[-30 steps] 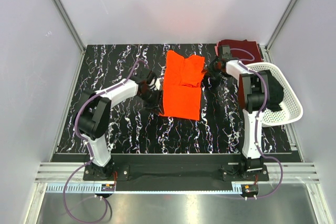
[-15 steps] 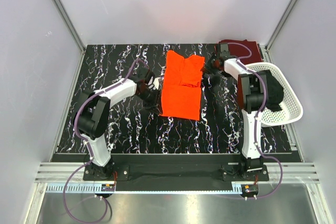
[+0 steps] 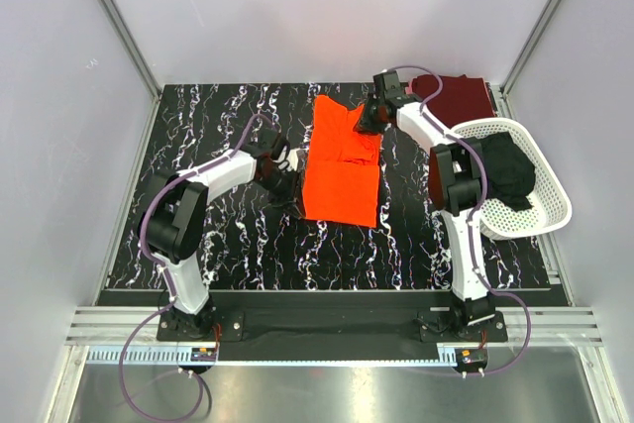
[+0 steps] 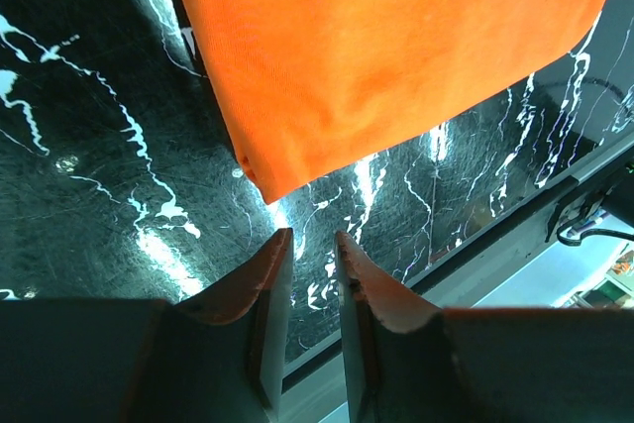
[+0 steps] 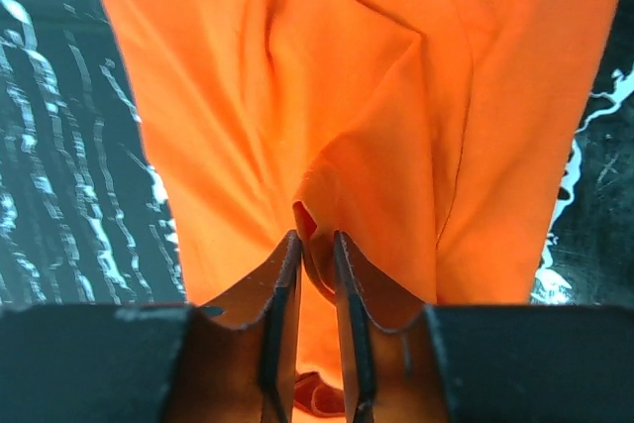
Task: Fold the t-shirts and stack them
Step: Fold the tshirt
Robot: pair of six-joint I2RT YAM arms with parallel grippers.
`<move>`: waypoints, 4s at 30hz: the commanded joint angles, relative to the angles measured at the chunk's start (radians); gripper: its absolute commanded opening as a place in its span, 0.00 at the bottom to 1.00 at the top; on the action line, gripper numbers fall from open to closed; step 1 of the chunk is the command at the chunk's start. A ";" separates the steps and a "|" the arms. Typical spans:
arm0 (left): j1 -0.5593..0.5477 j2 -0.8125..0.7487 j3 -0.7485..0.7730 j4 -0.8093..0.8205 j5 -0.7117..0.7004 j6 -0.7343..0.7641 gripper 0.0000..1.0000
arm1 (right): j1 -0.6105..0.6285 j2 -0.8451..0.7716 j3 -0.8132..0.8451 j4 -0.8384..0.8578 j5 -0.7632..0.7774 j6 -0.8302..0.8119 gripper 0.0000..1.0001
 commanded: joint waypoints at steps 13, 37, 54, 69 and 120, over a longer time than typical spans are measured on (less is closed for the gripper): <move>0.008 -0.052 -0.028 0.039 0.035 -0.014 0.27 | 0.016 -0.081 -0.106 -0.078 -0.051 -0.118 0.45; 0.008 -0.083 -0.074 0.068 0.040 -0.060 0.27 | -0.036 -0.193 -0.331 0.000 -0.298 -0.046 0.54; 0.008 -0.064 -0.057 0.073 0.052 -0.075 0.26 | -0.085 -0.239 -0.327 0.012 -0.382 -0.016 0.30; 0.008 -0.067 -0.031 0.013 -0.010 -0.057 0.26 | -0.100 -0.230 -0.419 0.029 -0.369 -0.063 0.07; -0.452 -0.489 -0.625 0.752 -0.554 0.983 0.52 | 0.515 -1.267 -1.321 0.061 0.006 -1.226 0.98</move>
